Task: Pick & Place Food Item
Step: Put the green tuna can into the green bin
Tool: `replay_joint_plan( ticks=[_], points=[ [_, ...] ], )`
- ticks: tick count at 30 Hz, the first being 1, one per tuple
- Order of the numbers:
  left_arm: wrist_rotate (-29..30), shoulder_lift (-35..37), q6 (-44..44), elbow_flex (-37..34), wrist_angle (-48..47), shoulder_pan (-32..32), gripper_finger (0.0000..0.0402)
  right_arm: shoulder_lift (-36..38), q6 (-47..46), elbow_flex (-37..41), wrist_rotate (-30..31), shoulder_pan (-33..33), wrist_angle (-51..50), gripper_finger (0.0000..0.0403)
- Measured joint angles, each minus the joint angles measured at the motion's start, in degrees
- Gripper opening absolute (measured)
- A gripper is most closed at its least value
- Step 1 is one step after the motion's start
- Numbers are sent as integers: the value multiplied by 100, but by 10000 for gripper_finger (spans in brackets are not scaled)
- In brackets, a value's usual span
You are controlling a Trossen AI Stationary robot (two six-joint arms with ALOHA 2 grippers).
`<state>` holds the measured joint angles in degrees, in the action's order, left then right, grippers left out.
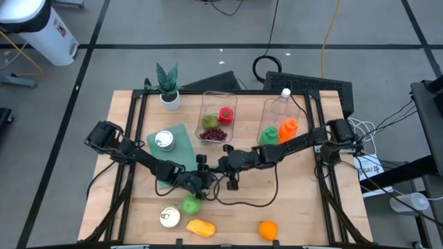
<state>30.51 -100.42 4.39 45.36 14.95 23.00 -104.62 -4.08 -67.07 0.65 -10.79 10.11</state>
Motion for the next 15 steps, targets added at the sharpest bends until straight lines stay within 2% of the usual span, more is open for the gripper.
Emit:
replay_joint_plan(
  ticks=[4, 7, 13, 15],
  points=[
    [15, 28, -78, -7, -115, 8, 143, 11, 115, -4, -168, -62, 192, 1],
    [237, 223, -147, -7, -250, 69, 143, 11, 411, -4, -97, -138, 316, 11],
    [1032, 1053, -333, -4, -1027, 380, 143, 339, 706, -17, -66, -428, 500, 72],
    [1312, 1470, -406, -7, -1477, 559, 143, 515, 734, -9, 122, -580, 271, 95]
  ],
)
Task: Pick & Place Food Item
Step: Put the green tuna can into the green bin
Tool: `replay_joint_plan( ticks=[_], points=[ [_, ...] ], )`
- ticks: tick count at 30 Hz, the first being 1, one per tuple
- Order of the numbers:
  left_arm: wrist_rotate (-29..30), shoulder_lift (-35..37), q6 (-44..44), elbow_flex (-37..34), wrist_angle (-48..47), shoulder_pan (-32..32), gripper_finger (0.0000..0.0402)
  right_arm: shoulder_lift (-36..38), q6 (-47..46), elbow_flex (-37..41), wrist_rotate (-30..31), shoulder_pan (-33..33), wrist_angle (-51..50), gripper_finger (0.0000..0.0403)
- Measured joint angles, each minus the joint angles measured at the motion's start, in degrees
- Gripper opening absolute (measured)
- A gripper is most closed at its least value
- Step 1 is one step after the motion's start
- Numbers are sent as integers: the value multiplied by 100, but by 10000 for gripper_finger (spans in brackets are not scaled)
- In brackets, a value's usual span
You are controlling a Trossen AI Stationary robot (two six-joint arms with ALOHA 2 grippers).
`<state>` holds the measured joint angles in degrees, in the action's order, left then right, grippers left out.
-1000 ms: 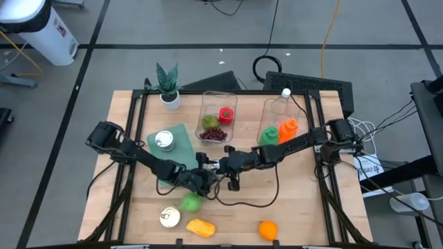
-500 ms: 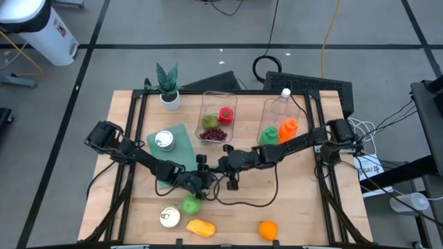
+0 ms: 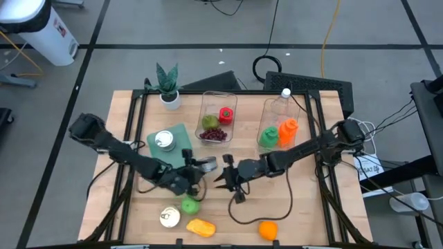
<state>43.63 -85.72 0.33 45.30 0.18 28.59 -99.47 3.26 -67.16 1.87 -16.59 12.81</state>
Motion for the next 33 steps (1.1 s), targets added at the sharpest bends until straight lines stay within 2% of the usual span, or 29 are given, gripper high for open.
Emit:
replay_joint_plan(
  ticks=[4, 7, 13, 19, 28, 33],
  points=[
    [411, 906, -616, 2, -1172, 331, 143, 171, 34, 3, 606, -277, -282, 129],
    [497, 1388, -1487, 10, -2404, 455, 143, 198, 47, 5, 1049, -466, -533, 139],
    [315, 1577, -3229, -2, -4382, 455, 143, 69, 52, 7, 1331, -567, -739, 136],
    [-306, 1031, -3353, -2, -4716, 293, 143, -14, 40, 22, 1366, -558, -705, 126],
    [-500, -45, -3409, -2, -5037, -123, 143, -19, -123, 326, 1461, -539, -503, 121],
    [-648, -292, -3534, 0, -4957, -268, 143, -10, -98, 433, 1460, -517, -189, 118]
  ],
)
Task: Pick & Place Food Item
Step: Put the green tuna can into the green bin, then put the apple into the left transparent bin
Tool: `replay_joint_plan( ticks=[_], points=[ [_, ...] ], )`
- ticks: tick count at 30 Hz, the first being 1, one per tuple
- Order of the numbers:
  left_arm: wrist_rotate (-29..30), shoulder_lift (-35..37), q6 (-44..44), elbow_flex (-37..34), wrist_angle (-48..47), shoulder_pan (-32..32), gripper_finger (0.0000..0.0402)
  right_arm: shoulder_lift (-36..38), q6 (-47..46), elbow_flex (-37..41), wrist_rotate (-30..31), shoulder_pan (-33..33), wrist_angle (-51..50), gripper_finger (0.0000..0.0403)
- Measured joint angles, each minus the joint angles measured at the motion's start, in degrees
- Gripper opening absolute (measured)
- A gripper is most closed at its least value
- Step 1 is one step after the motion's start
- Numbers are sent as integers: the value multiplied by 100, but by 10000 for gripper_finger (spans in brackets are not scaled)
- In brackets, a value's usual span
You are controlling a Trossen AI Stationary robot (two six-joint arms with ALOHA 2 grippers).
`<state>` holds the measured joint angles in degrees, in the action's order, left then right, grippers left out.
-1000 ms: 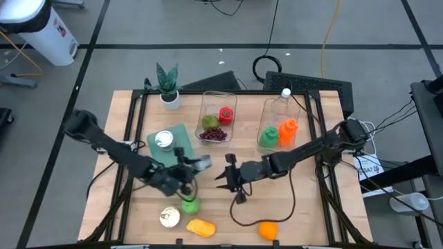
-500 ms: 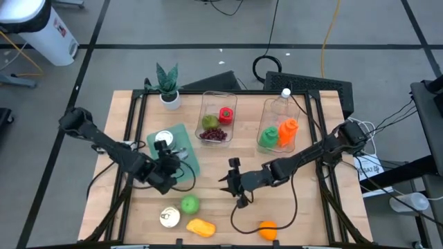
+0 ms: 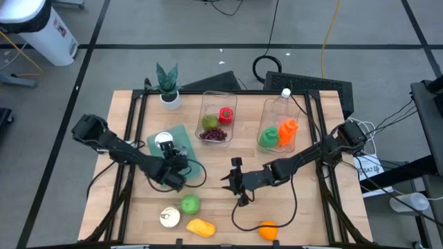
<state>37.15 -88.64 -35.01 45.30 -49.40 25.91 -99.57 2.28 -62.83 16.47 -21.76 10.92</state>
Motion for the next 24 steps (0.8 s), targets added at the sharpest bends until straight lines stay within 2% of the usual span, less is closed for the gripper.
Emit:
replay_joint_plan(
  ticks=[4, 10, 14, 24],
  points=[
    [-229, 12, 1, 2, 127, -36, 152, -2, 11, 4, 0, 0, 26, 118],
    [-482, 55, 88, 0, 313, -31, 250, -2, 13, 4, -1, 0, 86, 115],
    [-517, 70, 205, 2, 390, -35, 295, -2, 13, 4, -4, 0, 85, 115],
    [-1206, 70, 806, 94, 601, -33, 343, -2, 57, 4, -7, 0, 87, 112]
  ],
)
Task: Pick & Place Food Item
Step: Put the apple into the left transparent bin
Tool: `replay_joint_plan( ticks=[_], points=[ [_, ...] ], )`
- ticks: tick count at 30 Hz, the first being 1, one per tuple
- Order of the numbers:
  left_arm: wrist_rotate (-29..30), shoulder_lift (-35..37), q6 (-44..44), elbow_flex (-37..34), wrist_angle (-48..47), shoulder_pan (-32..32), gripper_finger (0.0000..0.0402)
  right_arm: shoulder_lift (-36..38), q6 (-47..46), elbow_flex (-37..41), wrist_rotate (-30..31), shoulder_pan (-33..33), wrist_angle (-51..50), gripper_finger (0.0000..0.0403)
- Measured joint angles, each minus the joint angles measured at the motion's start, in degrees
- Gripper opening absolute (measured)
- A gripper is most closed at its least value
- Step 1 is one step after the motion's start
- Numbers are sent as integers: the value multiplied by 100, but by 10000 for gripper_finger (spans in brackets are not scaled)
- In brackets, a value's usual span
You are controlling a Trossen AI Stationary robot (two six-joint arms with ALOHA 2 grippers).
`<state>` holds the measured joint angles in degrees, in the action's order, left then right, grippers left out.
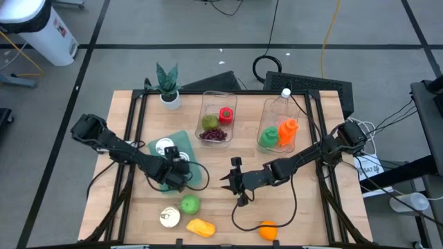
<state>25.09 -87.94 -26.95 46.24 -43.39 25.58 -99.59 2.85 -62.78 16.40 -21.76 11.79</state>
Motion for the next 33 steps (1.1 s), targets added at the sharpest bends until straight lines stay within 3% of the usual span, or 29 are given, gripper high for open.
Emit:
replay_joint_plan(
  ticks=[6, 11, 15, 19, 24, 27, 30, 33],
  points=[
    [35, 18, 361, 728, -594, 54, 346, 0, 0, 0, -2, 0, -2, 112],
    [292, 481, 676, 1468, -1002, 417, 346, 0, 0, 0, -4, 0, -3, 110],
    [1082, 1185, 727, 1610, -808, 979, 334, 0, 0, 0, -9, 0, -23, 110],
    [1902, 1980, 415, 1242, -437, 1797, 301, 0, 0, 0, -15, 0, -42, 110],
    [2905, 2810, 175, 358, 556, 2732, 250, 0, 27, 0, -17, 2, -4, 110],
    [3377, 3175, 983, -319, 1900, 2900, 207, 0, 116, 0, -16, 7, 72, 110],
    [3080, 3438, 2106, -1086, 3595, 2746, 152, 0, 100, 0, -17, 7, 119, 110],
    [2079, 3602, 3280, -1839, 5444, 2420, 90, 0, 142, 0, -17, 7, 179, 110]
  ],
)
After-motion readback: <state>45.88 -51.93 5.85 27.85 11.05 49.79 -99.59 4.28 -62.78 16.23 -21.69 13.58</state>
